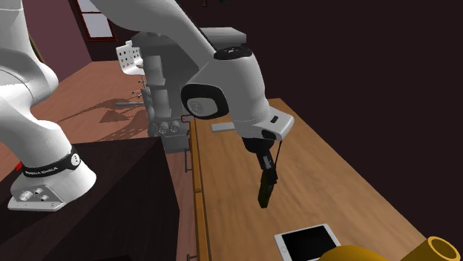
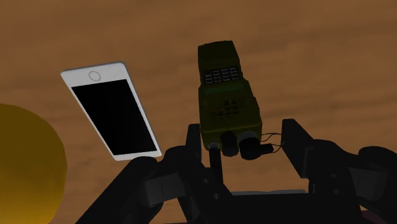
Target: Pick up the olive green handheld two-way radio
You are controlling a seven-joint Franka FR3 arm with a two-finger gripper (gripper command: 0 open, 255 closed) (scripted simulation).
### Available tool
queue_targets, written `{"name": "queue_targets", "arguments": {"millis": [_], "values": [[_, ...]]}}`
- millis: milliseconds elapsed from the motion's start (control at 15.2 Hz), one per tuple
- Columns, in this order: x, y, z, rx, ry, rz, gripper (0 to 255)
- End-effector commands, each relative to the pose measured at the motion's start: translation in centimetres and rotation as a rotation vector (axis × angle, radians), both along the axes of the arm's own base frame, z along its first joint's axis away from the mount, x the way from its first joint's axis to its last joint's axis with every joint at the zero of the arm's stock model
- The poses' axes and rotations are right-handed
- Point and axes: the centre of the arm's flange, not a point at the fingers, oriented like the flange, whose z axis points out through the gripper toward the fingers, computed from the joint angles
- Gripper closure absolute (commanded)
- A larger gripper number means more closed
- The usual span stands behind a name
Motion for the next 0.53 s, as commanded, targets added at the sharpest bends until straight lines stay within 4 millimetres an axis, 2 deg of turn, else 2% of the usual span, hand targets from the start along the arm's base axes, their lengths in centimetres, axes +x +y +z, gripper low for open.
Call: {"name": "queue_targets", "arguments": {"millis": [0, 396, 462], "values": [[-0.03, 0.04, -0.11, 0.001, 0.002, 0.000, 255], [0.02, 0.00, -0.12, 0.001, 0.002, 0.000, 255], [0.02, 0.00, 0.40, 0.001, 0.002, 0.000, 255]]}}
